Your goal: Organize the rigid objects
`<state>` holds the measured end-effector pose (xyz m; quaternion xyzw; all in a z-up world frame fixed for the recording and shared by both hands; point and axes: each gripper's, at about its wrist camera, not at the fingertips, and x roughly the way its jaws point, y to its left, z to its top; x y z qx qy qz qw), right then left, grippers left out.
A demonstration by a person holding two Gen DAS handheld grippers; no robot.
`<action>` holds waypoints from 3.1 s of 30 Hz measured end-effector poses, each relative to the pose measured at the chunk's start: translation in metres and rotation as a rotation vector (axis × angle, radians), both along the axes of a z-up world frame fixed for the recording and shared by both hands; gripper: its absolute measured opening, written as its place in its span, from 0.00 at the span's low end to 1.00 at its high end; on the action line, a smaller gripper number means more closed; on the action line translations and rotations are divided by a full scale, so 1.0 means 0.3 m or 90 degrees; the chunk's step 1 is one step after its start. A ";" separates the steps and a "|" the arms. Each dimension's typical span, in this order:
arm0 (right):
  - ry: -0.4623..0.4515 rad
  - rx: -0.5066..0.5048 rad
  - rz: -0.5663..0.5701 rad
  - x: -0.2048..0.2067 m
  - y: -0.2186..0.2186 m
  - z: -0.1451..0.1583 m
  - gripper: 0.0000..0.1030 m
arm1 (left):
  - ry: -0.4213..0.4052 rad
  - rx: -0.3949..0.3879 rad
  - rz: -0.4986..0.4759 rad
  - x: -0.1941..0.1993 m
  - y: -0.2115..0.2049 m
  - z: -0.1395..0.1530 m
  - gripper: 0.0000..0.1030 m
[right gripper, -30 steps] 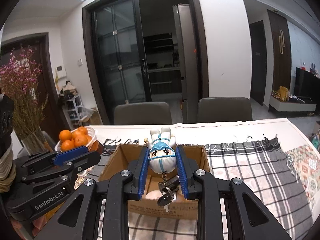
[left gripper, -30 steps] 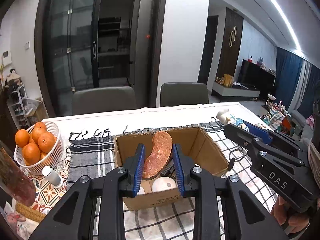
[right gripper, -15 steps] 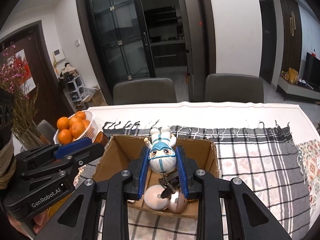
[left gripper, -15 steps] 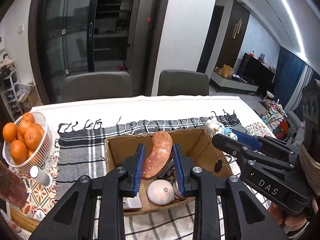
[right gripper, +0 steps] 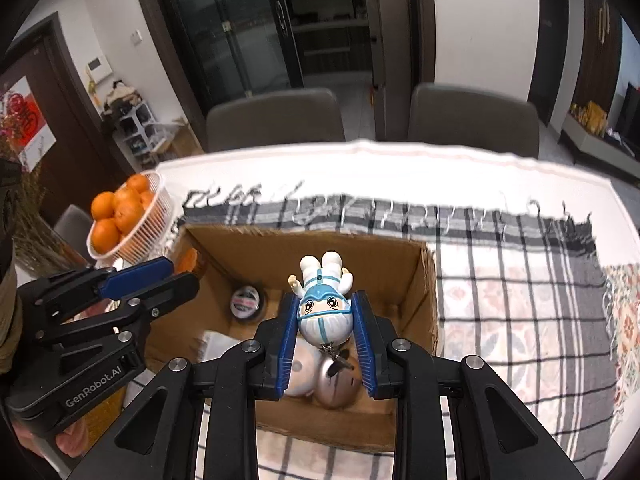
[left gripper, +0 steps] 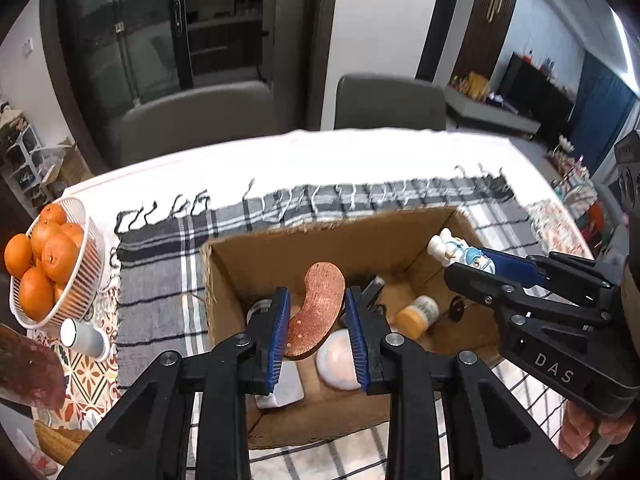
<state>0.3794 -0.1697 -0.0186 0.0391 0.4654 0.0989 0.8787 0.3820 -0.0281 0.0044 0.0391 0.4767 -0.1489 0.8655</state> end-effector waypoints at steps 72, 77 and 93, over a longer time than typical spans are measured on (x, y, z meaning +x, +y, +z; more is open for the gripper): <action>-0.253 -0.064 -0.160 -1.043 -0.009 0.093 0.83 | -0.299 0.039 0.178 -1.046 0.138 0.119 1.00; -0.267 -0.069 -0.162 -1.065 -0.009 0.101 0.83 | -0.307 0.034 0.176 -1.060 0.138 0.130 1.00; -0.280 -0.066 -0.155 -1.087 0.002 0.122 0.83 | -0.335 0.029 0.182 -1.085 0.144 0.153 1.00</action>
